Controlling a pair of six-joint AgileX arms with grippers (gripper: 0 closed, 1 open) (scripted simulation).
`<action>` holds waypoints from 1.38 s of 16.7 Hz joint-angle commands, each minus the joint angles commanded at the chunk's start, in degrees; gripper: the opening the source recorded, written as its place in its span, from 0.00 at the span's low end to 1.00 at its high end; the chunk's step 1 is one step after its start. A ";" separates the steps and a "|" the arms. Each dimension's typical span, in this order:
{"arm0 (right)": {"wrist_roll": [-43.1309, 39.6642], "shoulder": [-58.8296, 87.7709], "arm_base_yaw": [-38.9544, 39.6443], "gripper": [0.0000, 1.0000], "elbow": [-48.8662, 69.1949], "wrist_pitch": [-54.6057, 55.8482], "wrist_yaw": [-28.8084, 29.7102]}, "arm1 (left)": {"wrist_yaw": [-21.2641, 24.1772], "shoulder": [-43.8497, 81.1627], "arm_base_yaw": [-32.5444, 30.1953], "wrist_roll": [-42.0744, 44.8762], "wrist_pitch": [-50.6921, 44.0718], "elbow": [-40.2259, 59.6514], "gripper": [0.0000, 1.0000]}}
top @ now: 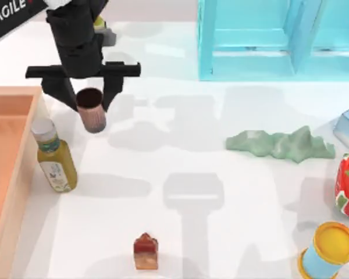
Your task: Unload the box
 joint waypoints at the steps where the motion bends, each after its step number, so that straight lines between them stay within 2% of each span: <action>1: 0.00 0.00 0.00 1.00 0.00 0.00 0.00 | 0.00 0.06 -0.06 0.02 1.34 -1.24 0.00; 6: 0.00 0.00 0.00 1.00 0.00 0.00 0.00 | 0.00 0.42 -0.01 -0.25 7.68 -7.07 0.00; 10: 0.00 0.00 0.00 1.00 0.00 0.00 0.00 | 0.00 0.43 0.01 -0.26 7.87 -7.24 0.00; 23: 0.00 0.00 0.00 1.00 0.00 0.00 0.00 | 0.00 0.43 0.01 -0.26 7.87 -7.24 0.98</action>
